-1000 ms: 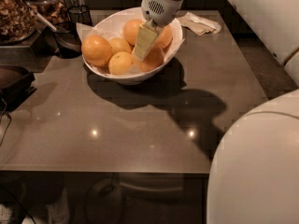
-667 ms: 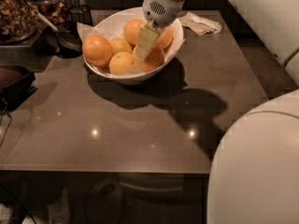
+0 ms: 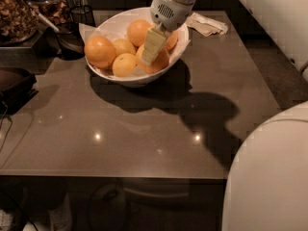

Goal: Pick orange from white bowl

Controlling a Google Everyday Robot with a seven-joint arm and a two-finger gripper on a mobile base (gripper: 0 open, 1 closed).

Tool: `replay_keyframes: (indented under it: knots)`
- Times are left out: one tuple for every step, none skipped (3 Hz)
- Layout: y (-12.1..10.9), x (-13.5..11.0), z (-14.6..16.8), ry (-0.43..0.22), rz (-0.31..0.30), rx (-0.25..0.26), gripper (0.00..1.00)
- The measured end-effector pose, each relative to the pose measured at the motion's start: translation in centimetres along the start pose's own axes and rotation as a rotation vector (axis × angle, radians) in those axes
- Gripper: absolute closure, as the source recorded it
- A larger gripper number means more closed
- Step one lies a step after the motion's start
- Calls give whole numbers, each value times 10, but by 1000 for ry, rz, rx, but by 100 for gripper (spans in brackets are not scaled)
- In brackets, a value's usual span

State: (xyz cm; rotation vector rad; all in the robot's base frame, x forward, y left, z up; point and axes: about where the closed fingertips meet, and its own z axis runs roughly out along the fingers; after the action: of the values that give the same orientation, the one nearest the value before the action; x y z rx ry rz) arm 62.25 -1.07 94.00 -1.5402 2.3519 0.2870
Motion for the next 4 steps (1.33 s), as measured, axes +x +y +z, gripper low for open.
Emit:
replay_keyframes:
  knots:
    - [0,1,2,-5,1,-9,44]
    - [0,1,4,-5,0,-15,44]
    - [0,2,9,-8,-2,-28,44]
    - [1,5,17,-3,-1,-43,43]
